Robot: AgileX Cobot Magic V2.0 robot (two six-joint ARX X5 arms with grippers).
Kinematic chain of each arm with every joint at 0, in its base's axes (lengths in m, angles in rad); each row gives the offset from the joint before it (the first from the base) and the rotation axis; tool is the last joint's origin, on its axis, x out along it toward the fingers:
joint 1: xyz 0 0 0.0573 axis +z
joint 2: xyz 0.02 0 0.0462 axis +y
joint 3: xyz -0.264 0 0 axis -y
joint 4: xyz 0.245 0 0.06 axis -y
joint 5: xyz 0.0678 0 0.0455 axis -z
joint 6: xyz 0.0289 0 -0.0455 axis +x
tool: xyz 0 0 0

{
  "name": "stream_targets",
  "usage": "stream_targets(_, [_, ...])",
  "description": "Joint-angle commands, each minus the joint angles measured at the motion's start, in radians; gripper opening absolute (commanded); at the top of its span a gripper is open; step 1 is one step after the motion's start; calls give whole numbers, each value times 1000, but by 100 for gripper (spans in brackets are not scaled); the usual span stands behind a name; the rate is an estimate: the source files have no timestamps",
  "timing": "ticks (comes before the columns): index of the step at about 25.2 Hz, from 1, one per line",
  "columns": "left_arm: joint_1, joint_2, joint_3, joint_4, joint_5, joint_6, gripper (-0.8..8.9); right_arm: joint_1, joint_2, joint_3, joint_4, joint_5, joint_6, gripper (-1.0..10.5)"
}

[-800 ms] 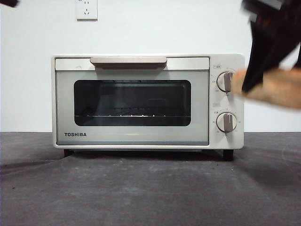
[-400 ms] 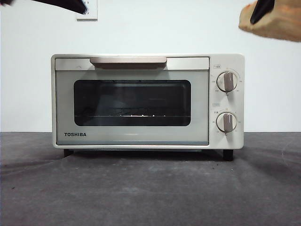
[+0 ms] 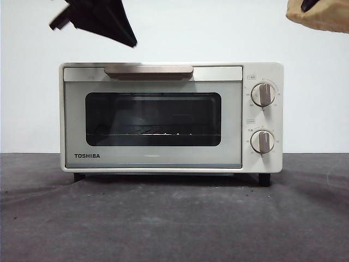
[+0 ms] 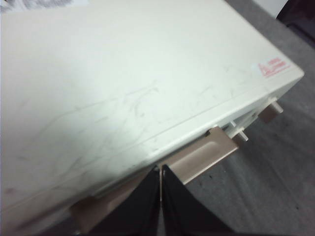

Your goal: The left arm flap open the oven, the right arm pick bread and place it into oven, the left arm flap close the oven

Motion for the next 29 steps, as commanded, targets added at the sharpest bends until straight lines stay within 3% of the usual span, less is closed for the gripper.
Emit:
stream_targets(1, [-22, 34, 29, 13, -14, 35, 12, 7, -7, 21, 10, 0, -9, 221])
stream_targets(14, [-73, 99, 29, 19, -143, 108, 12, 7, -9, 21, 5, -20, -15, 221])
stream_targets(29, [-119, 143, 29, -60, -144, 132, 12, 7, -9, 21, 3, -26, -23, 221])
